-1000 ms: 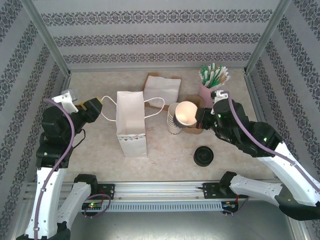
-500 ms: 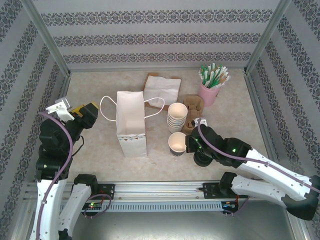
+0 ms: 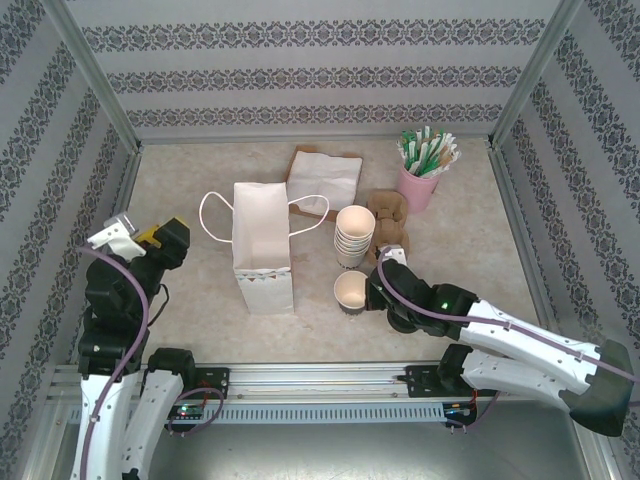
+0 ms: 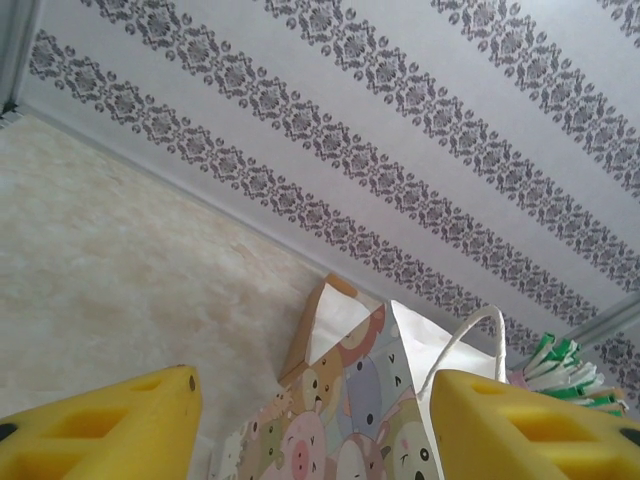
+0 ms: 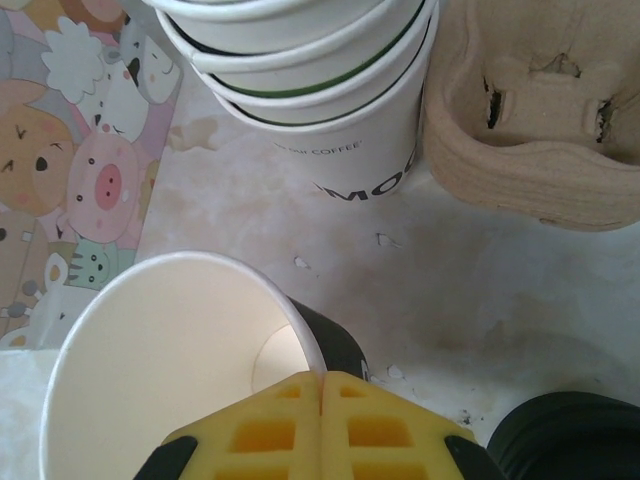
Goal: Pack the takeout coffee
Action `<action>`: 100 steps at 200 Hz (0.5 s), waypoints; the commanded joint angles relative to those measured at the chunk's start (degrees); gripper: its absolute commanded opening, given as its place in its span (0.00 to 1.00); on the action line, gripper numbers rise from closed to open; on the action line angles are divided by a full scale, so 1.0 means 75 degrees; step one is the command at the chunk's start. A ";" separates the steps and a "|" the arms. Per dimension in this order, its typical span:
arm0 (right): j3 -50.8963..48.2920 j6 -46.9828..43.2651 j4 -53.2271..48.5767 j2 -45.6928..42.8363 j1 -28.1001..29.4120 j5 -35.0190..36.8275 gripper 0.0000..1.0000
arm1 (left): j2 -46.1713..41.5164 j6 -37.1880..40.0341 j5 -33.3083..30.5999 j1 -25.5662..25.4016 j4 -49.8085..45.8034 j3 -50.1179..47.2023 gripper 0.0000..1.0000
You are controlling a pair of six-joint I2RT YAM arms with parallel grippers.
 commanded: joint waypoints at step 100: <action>-0.0281 0.0330 0.0168 0.0124 0.0090 0.0549 0.12 | -0.0567 -0.1231 -0.0379 -0.0067 -0.0124 -0.1077 0.63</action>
